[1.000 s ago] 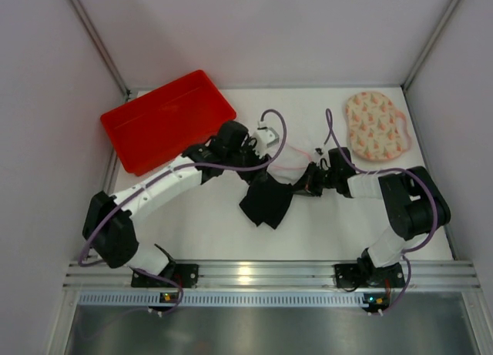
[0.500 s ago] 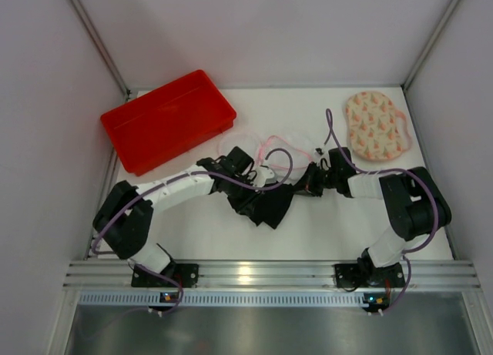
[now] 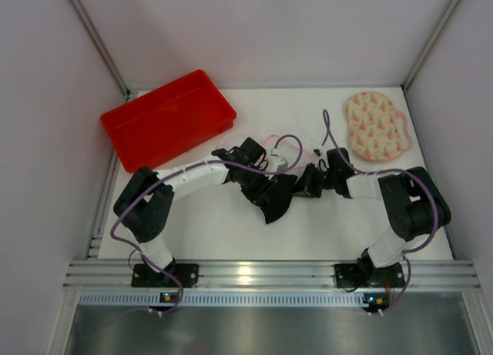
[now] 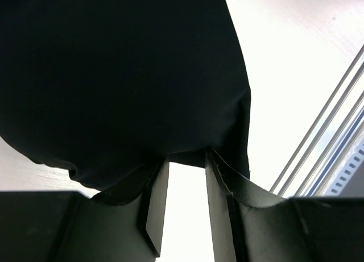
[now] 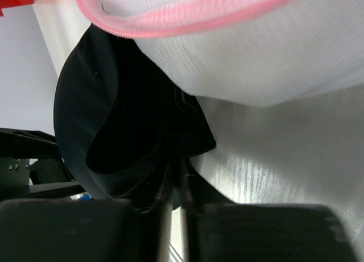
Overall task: Place the bra in the laundry bag and zip it closed
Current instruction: Adjust the bra at the center of the board, then pick up the bra from the center of the board.
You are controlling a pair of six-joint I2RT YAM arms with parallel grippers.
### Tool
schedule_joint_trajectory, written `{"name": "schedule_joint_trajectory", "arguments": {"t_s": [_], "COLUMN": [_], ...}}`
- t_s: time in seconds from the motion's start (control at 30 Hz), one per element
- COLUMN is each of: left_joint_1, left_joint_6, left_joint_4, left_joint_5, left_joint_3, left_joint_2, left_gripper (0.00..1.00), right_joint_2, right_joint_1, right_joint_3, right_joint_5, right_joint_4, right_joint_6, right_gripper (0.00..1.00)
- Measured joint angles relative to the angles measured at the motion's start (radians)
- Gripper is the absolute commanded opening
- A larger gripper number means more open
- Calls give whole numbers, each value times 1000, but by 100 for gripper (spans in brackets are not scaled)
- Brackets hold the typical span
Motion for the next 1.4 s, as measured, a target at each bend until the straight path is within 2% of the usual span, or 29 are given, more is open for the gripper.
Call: {"name": "schedule_joint_trajectory", "arguments": {"t_s": [0.07, 0.17, 0.43, 0.67, 0.83, 1.03, 1.3, 1.4], "left_joint_1": [0, 0, 11, 32, 34, 34, 36, 36], "left_joint_6": [-7, -16, -31, -40, -52, -58, -58, -58], "left_joint_4": [4, 6, 9, 11, 11, 7, 2, 1], "left_joint_5": [3, 4, 4, 14, 23, 30, 40, 47], "left_joint_3": [0, -2, -24, -24, -19, 7, 26, 28], "left_joint_2": [4, 19, 71, 107, 111, 129, 129, 129], "left_gripper": [38, 38, 38, 38, 38, 38, 38, 39], "right_joint_2": [0, 0, -1, -27, -61, -113, -126, -107], "right_joint_1": [0, 0, -36, -101, -150, -169, -107, -60], "right_joint_3": [0, 2, 34, 32, 13, -47, -66, -60], "right_joint_5": [-4, -23, -101, -142, -176, -219, -189, -166], "right_joint_4": [-1, -3, -65, -142, -150, -65, 41, 69], "right_joint_6": [-2, -14, -63, -113, -119, -52, 5, 17], "right_gripper": [39, 49, 59, 76, 79, 89, 89, 83]}}
